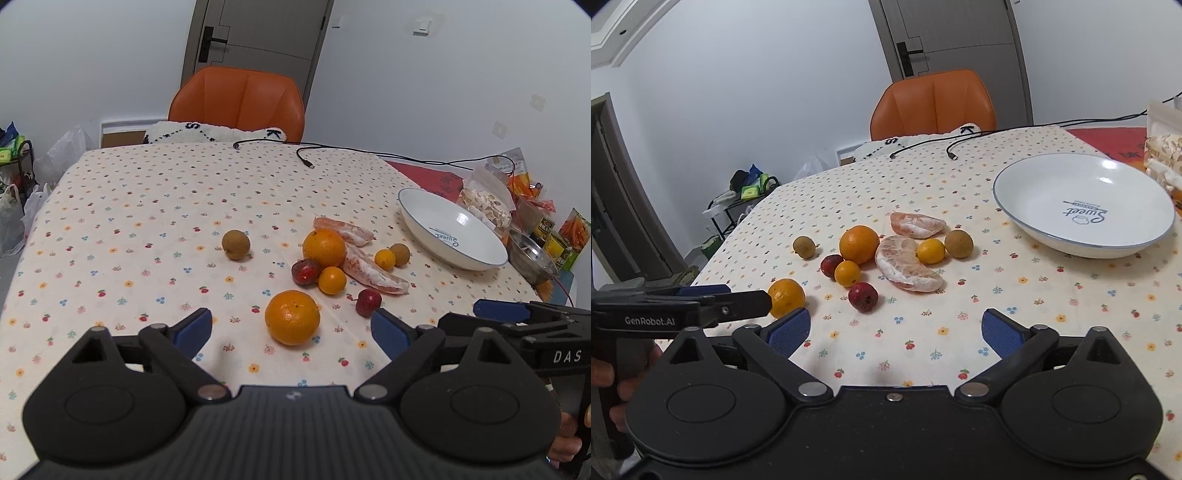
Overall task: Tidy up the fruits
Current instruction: 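Grasp the orange with the left tool while the right tool grasps the red plum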
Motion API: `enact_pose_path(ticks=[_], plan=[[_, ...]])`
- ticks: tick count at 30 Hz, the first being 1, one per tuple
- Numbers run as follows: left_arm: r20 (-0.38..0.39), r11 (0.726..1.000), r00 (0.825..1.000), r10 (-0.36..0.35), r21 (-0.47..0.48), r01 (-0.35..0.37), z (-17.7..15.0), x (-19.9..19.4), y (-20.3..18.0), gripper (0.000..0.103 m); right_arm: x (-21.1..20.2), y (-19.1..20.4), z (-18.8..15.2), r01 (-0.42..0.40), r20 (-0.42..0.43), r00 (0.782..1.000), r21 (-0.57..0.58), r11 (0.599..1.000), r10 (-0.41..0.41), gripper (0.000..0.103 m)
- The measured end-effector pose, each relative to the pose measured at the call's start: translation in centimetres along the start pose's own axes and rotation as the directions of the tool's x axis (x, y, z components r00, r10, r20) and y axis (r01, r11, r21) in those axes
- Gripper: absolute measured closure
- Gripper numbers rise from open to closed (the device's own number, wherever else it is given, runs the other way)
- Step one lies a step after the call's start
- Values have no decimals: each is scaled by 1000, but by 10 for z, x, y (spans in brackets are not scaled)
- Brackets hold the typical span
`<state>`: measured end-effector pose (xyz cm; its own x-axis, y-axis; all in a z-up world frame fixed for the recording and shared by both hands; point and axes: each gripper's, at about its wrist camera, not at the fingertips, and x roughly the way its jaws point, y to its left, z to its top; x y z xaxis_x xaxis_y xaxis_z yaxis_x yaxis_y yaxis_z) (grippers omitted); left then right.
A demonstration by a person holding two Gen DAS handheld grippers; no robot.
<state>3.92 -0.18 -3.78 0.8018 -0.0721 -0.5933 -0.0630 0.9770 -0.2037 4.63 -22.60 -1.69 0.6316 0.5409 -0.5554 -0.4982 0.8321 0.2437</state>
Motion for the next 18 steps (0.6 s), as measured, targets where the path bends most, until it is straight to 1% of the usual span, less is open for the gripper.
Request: enact_pose_path(ticks=[1,3,6,8,11,12,14,16,18], plan=[[-1,1000,1000,-1,-2,1,0,2,0,14,2,0,0,-4,-2,1000,3,1000,4,9],[-1,1000,1000,-3,-5,3,0,6,1,17,5,0,0,-11,-1,1000,8,1000,11,9],[-5,1000,1000,-4,-7,4,0,12,1,24,9,-1,0,-23,0,1000,15,1000,23,9],[-13,1000,1000,-11,-12,11,0,17,2,34,11,-1,1,-26,-1,1000,19,999,26,9],[-24,1000,1000,-14,-18,14,-1,24,3,41,15,-1,2,-36,-2,999,23,999,36,12],[-27,1000,1000,-15,-19,15,-2,27,3,46,16,-1,2,-39,-3,999,23,999,39,14],[-36,1000,999,-17,-26,16,-3,31,5,58,19,0,3,-45,-4,999,24,999,46,15],[-37,999,999,-23,-36,21,-3,34,7,64,22,0,3,-50,-6,999,25,998,51,19],[-34,999,999,-30,-43,29,-3,34,8,66,25,1,4,-62,-12,998,32,998,62,21]])
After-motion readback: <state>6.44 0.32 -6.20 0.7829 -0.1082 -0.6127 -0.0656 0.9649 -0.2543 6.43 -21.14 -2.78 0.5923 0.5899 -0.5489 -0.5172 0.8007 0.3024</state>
